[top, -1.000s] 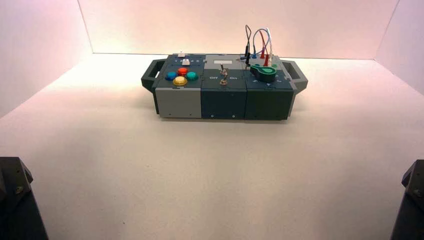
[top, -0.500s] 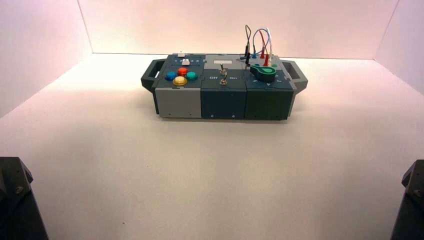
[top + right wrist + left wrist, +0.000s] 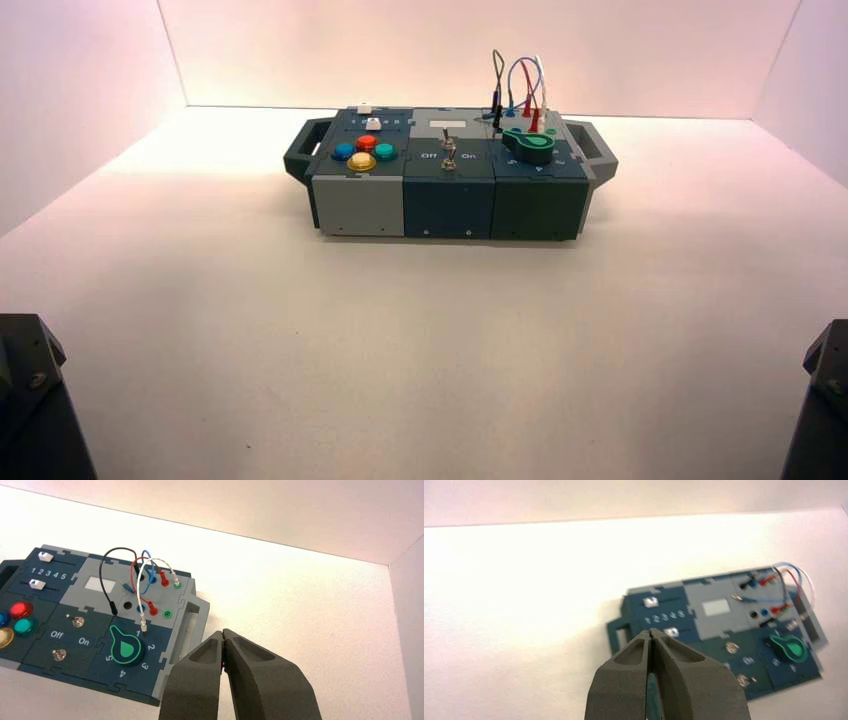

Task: Move the top slider to position 1.

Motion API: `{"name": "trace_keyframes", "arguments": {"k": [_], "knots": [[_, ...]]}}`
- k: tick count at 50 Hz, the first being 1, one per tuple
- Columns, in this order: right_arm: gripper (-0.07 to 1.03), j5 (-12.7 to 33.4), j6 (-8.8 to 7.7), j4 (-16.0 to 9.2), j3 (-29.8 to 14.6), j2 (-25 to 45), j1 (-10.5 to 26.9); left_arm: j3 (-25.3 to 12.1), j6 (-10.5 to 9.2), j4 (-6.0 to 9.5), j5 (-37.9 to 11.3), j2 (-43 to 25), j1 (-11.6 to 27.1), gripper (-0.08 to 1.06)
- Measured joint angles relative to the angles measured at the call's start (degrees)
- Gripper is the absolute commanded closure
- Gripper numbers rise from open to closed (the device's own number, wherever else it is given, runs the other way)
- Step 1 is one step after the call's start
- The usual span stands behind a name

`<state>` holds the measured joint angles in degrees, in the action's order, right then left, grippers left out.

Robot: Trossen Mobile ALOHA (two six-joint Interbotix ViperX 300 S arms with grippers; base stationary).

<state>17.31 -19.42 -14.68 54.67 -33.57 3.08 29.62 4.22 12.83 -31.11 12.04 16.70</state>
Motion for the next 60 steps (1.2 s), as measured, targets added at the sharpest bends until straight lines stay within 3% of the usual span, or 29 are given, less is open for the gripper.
{"name": "trace_keyframes", "arguments": {"k": [9,26,46,51,52,53,56,60], "knots": [[0.98,1.4,0.0,0.0,-0.1,0.1,-0.1,-5.8,0.0,0.53,-4.7,-6.2,2.7,1.01],[0.98,7.7,0.0,-0.9,-3.0,2.4,1.3,-11.2,0.0,0.7,-5.8,-15.1,4.5,1.0],[0.98,13.2,-3.52,-3.0,-6.0,3.2,9.5,-13.4,0.88,0.53,-6.2,-21.2,4.5,1.0],[0.98,14.2,-5.8,-3.8,-6.1,3.3,10.9,-14.2,0.97,0.53,-6.2,-22.8,4.5,1.0],[0.98,14.5,-7.29,-4.4,-6.2,3.3,11.2,-14.3,0.97,0.53,-6.2,-23.0,4.5,1.0],[0.98,14.6,-7.47,-4.6,-6.2,3.3,11.3,-14.4,0.97,0.53,-6.2,-23.1,4.5,1.0],[0.98,15.3,-11.07,-7.2,-6.2,3.4,12.1,-14.9,0.97,0.53,-6.2,-23.9,4.5,1.0],[0.98,15.7,-14.59,-10.3,-6.2,3.5,12.3,-15.6,0.97,0.53,-6.2,-24.8,4.5,1.0]]}}
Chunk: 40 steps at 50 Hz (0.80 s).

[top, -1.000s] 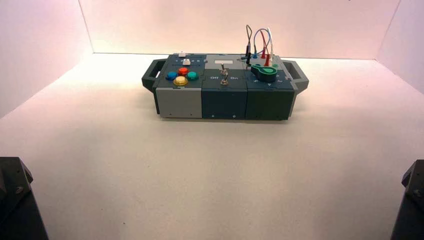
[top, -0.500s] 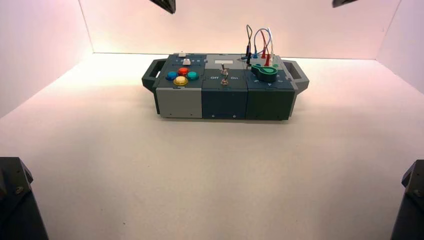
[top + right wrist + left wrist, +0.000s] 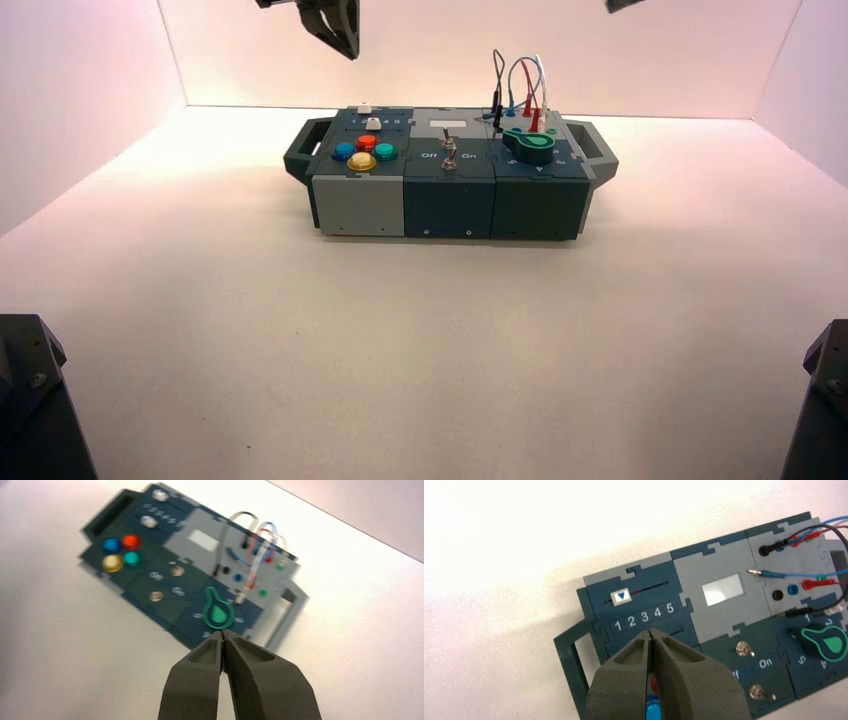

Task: Move the top slider to position 1.

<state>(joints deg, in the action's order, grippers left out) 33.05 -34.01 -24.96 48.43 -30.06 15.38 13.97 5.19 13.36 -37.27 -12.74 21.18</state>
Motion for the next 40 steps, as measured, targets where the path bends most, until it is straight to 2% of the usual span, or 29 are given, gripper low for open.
{"name": "trace_keyframes", "arguments": {"k": [1,2,3,4,6,11,40], "knots": [[0.98,0.1,-0.7,-0.6,0.0,0.0,0.0,-0.3,0.0,0.0,0.0,-0.3,0.0,1.0],[0.98,0.4,-2.29,-2.1,0.0,0.0,-0.1,-0.4,0.0,0.0,0.0,-0.4,0.0,1.0],[0.98,0.4,-2.46,-2.4,0.0,0.0,-0.1,-0.8,0.09,0.0,0.0,-0.7,0.0,1.0],[0.98,0.5,-3.87,-3.6,0.0,0.1,-0.2,-0.9,0.0,0.0,0.0,-1.0,0.0,1.0],[0.98,0.7,-5.36,-5.1,0.0,0.3,-0.2,-1.3,0.09,0.0,0.0,-1.3,0.0,1.0],[0.98,1.1,-6.86,-6.2,0.0,1.0,0.0,-2.3,0.09,0.0,0.1,-2.1,0.0,1.0],[0.98,-0.1,-7.29,-6.3,0.0,2.5,-0.1,-7.5,-0.18,0.0,-0.7,-9.4,0.1,1.0]]}}
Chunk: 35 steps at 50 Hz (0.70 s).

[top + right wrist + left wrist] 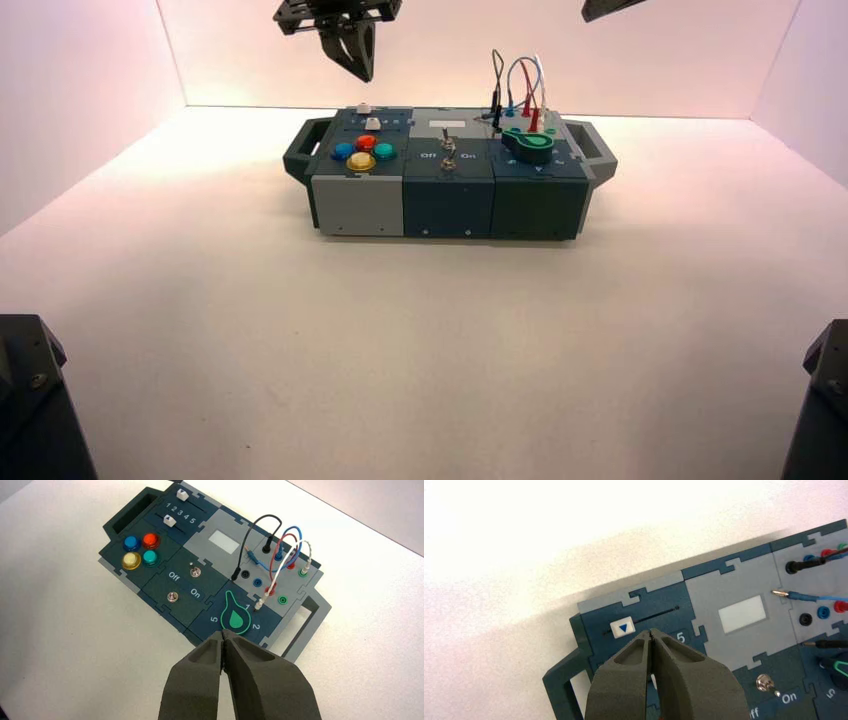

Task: Move the top slider to position 1.

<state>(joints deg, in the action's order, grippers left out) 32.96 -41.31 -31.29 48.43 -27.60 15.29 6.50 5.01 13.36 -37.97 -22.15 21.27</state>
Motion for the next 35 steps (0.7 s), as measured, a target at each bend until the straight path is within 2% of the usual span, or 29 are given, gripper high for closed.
{"name": "trace_keyframes", "arguments": {"k": [23,35], "knots": [[0.98,-0.4,0.0,0.7,0.0,0.0,-0.1,-5.7,-0.44,0.09,-5.8,-5.5,-0.1,1.01],[0.98,-0.5,0.0,1.0,0.0,0.0,-0.1,-7.6,-0.44,0.09,-6.2,-6.6,-0.1,1.0]]}}
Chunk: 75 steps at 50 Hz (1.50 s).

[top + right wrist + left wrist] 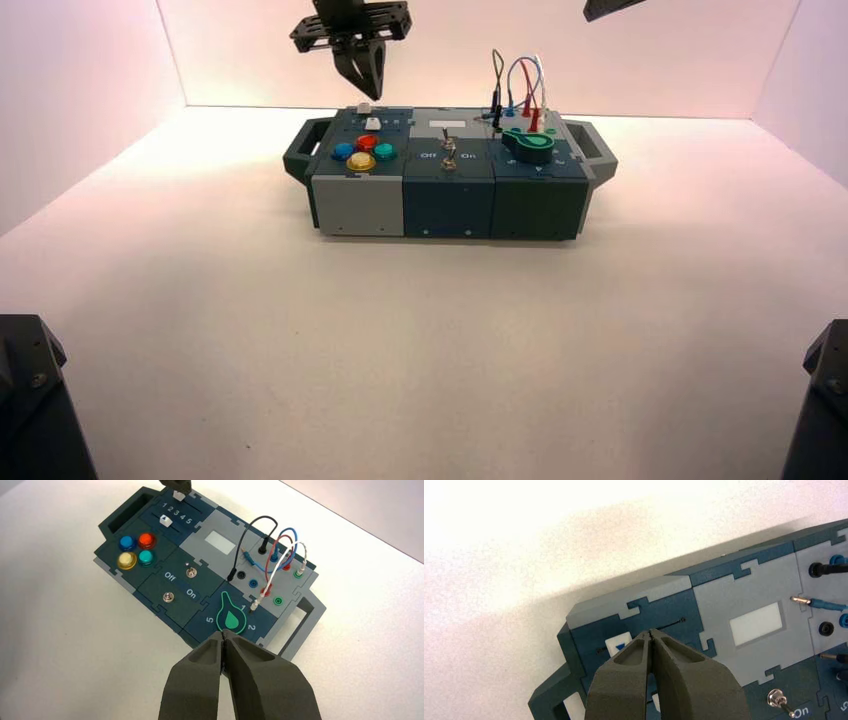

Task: Move the top slider to position 1.

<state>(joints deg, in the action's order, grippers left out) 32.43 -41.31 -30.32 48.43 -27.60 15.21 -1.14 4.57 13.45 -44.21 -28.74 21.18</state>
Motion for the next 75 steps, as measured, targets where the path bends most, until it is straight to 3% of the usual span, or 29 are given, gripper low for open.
{"name": "trace_keyframes", "arguments": {"k": [52,75], "knots": [[0.98,-0.8,0.0,0.8,0.0,0.0,-0.2,-0.3,0.0,0.0,-3.9,-1.8,-1.8,1.01],[0.98,-0.8,0.0,0.8,0.1,0.1,-0.3,1.6,0.0,-0.97,-8.2,5.9,-3.5,1.01]]}}
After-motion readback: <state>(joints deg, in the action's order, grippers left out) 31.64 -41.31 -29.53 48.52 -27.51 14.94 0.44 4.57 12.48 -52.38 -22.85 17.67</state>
